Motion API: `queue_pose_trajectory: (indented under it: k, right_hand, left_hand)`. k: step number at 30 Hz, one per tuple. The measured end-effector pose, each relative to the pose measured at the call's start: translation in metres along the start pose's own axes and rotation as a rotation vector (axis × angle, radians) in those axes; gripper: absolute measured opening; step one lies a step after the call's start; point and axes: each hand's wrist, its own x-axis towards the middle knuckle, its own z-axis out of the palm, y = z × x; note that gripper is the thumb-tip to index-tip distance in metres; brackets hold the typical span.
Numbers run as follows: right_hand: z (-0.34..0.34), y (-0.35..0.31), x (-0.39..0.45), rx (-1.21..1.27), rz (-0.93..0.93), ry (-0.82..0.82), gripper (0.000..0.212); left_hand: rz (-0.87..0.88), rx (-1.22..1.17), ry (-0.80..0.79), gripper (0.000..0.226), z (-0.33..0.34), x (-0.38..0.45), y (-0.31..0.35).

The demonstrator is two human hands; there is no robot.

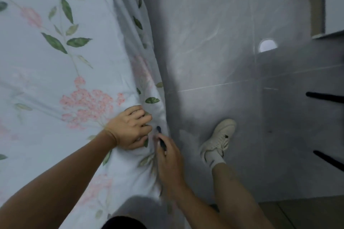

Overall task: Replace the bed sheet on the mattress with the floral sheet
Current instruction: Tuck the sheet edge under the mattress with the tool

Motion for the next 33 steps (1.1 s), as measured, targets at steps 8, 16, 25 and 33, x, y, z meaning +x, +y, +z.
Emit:
queue_pose_trajectory:
  k: [8, 16, 25, 33]
  right_hand:
    - [-0.046, 0.026, 0.05, 0.243, 0.175, 0.165, 0.022]
    - [-0.081, 0.076, 0.073, 0.381, 0.301, 0.108, 0.021]
    - [-0.083, 0.093, 0.042, 0.327, 0.344, 0.081, 0.013]
    - [-0.065, 0.108, 0.055, 0.58, 0.5, 0.131, 0.012]
  left_hand:
    - [-0.024, 0.015, -0.015, 0.029, -0.002, -0.001, 0.002]
    - [-0.028, 0.088, -0.044, 0.027, -0.003, -0.001, 0.009]
    - [-0.094, 0.013, -0.088, 0.025, -0.017, 0.008, 0.098]
    - [-0.132, 0.074, -0.284, 0.04, -0.004, 0.0, 0.118]
